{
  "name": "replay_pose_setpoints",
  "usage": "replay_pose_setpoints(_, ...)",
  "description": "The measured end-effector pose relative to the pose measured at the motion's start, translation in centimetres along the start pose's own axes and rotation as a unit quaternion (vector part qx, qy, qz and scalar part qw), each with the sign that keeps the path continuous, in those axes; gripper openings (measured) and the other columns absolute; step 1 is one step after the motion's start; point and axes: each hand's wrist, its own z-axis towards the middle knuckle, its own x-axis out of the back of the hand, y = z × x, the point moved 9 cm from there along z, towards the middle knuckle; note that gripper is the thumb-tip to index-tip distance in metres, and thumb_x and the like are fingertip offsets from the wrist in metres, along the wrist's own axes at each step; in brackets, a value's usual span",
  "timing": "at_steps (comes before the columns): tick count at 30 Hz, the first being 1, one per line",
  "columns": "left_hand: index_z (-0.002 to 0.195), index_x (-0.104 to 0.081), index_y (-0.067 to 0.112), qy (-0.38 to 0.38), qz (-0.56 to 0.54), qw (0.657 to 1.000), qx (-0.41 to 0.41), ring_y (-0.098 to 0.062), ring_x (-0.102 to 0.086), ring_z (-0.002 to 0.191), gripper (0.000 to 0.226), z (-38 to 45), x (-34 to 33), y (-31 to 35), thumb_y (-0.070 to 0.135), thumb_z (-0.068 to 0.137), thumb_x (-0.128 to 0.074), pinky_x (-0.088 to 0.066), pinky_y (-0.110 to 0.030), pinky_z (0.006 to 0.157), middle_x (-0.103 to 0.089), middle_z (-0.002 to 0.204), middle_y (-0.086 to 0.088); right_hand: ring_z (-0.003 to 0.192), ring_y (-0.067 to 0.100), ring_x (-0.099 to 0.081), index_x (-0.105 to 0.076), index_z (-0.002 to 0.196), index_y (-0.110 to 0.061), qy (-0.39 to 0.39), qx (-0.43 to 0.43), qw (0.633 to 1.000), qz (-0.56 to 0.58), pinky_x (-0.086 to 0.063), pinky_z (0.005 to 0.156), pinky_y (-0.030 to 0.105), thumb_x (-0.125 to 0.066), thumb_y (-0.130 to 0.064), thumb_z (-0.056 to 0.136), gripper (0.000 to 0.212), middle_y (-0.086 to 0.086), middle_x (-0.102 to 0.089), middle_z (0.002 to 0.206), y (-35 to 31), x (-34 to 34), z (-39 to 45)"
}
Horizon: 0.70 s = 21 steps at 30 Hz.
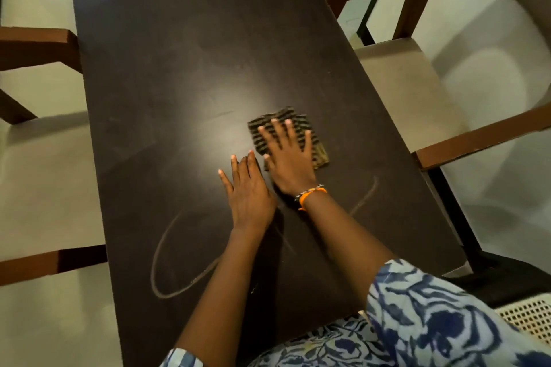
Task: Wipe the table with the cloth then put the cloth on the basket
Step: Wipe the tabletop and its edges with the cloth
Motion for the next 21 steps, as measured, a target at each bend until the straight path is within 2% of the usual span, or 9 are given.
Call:
replay_pose_setpoints(3, 0.147, -0.012, 0.003, 0.032, -0.016, 0.999, 0.035, -0.029, 0.002, 0.147, 0.063, 0.6, 0.2, -0.2, 0.015, 0.093, -0.042, 0.011, -0.049, 0.115, -0.018, 0.155, -0.013, 0.147, 0.021, -0.004, -0.017, 0.148, -0.034, -0.031, 0.121, 0.992, -0.016, 0.001, 0.114, 0.054, -0.038, -0.034, 0.095, 0.057, -0.003, -0.012, 0.159, -2.4, -0.7, 0.9)
replay_pose_setpoints(6, 0.147, -0.011, 0.003, 0.045, -0.013, 0.997, 0.054, -0.029, 0.001, 0.147, 0.067, 1.1, 0.3, 0.2, 0.007, 0.089, -0.043, 0.010, -0.048, 0.115, -0.017, 0.155, -0.013, 0.146, 0.020, -0.008, -0.020, 0.147, -0.034, -0.017, 0.156, 0.987, -0.027, -0.003, 0.114, 0.054, -0.039, -0.033, 0.093, 0.058, -0.004, -0.015, 0.158, 0.9, 0.4, 1.9)
replay_pose_setpoints(9, 0.148, -0.009, 0.003, 0.051, -0.005, 0.997, 0.057, -0.028, 0.000, 0.147, 0.070, 1.4, 0.2, 1.7, 0.007, 0.088, -0.046, 0.008, -0.047, 0.116, -0.018, 0.155, -0.014, 0.146, 0.021, -0.009, -0.022, 0.147, -0.033, 0.001, 0.103, 0.994, -0.027, -0.006, 0.114, 0.056, -0.041, -0.031, 0.092, 0.058, -0.003, -0.016, 0.158, 7.3, 2.5, 3.6)
replay_pose_setpoints(13, 0.148, -0.007, 0.004, 0.033, -0.002, 0.999, 0.042, -0.027, 0.003, 0.147, 0.069, 1.8, -0.7, 4.2, 0.017, 0.092, -0.045, 0.008, -0.045, 0.116, -0.014, 0.156, -0.011, 0.147, 0.023, -0.005, -0.018, 0.148, -0.032, 0.023, -0.023, 0.999, -0.014, -0.004, 0.114, 0.057, -0.042, -0.029, 0.095, 0.058, -0.001, -0.013, 0.159, 17.9, 5.6, 5.0)
replay_pose_setpoints(15, 0.148, -0.007, 0.005, 0.019, 0.001, 0.999, 0.026, -0.026, 0.004, 0.147, 0.069, 1.9, -1.3, 5.5, 0.019, 0.093, -0.045, 0.009, -0.044, 0.116, -0.012, 0.157, -0.010, 0.146, 0.026, -0.006, -0.019, 0.148, -0.029, 0.041, -0.094, 0.995, 0.019, -0.006, 0.114, 0.057, -0.040, -0.029, 0.096, 0.056, 0.002, -0.014, 0.159, 21.0, 6.4, 4.9)
replay_pose_setpoints(18, 0.149, -0.006, 0.005, 0.008, -0.003, 1.000, 0.009, -0.025, 0.004, 0.147, 0.068, 2.0, -1.8, 6.6, 0.017, 0.093, -0.044, 0.009, -0.044, 0.116, -0.011, 0.158, -0.010, 0.146, 0.029, -0.005, -0.018, 0.148, -0.025, 0.066, -0.166, 0.983, 0.034, -0.005, 0.114, 0.058, -0.040, -0.028, 0.096, 0.057, 0.007, -0.013, 0.158, 21.4, 6.3, 4.9)
replay_pose_setpoints(21, 0.149, -0.005, 0.005, 0.002, -0.009, 1.000, 0.011, -0.025, 0.004, 0.147, 0.070, 2.0, -2.3, 6.8, 0.009, 0.091, -0.045, 0.009, -0.044, 0.116, -0.012, 0.158, -0.011, 0.146, 0.030, -0.002, -0.016, 0.149, -0.024, 0.069, -0.148, 0.987, 0.012, -0.001, 0.114, 0.058, -0.040, -0.029, 0.095, 0.060, 0.007, -0.009, 0.159, 18.5, 5.6, 5.1)
